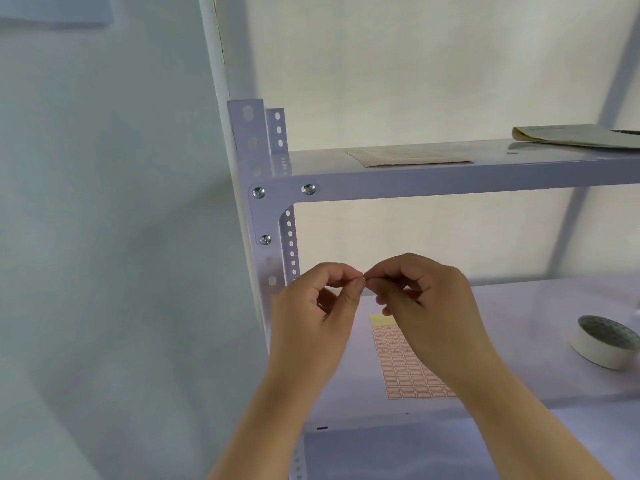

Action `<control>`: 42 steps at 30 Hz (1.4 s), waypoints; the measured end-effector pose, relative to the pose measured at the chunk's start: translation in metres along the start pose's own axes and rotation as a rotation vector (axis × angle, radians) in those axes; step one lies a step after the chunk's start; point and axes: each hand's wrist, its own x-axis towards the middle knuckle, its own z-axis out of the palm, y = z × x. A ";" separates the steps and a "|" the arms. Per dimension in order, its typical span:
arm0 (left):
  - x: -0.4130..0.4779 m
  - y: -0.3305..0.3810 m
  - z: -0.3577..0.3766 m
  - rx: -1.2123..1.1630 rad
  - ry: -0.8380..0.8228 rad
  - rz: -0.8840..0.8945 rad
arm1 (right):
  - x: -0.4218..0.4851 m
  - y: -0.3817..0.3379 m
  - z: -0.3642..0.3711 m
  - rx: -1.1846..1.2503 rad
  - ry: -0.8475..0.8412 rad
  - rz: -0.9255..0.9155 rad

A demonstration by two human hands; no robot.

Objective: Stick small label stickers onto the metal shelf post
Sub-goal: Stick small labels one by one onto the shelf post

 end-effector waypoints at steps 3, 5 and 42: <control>0.000 0.001 0.009 -0.116 -0.093 -0.121 | -0.001 0.003 -0.011 0.158 -0.055 0.063; 0.000 0.003 0.015 -0.228 -0.142 -0.205 | -0.001 0.006 -0.018 0.258 -0.092 0.089; 0.017 -0.060 0.068 -0.141 0.084 -0.270 | 0.033 0.069 0.023 0.271 -0.073 0.364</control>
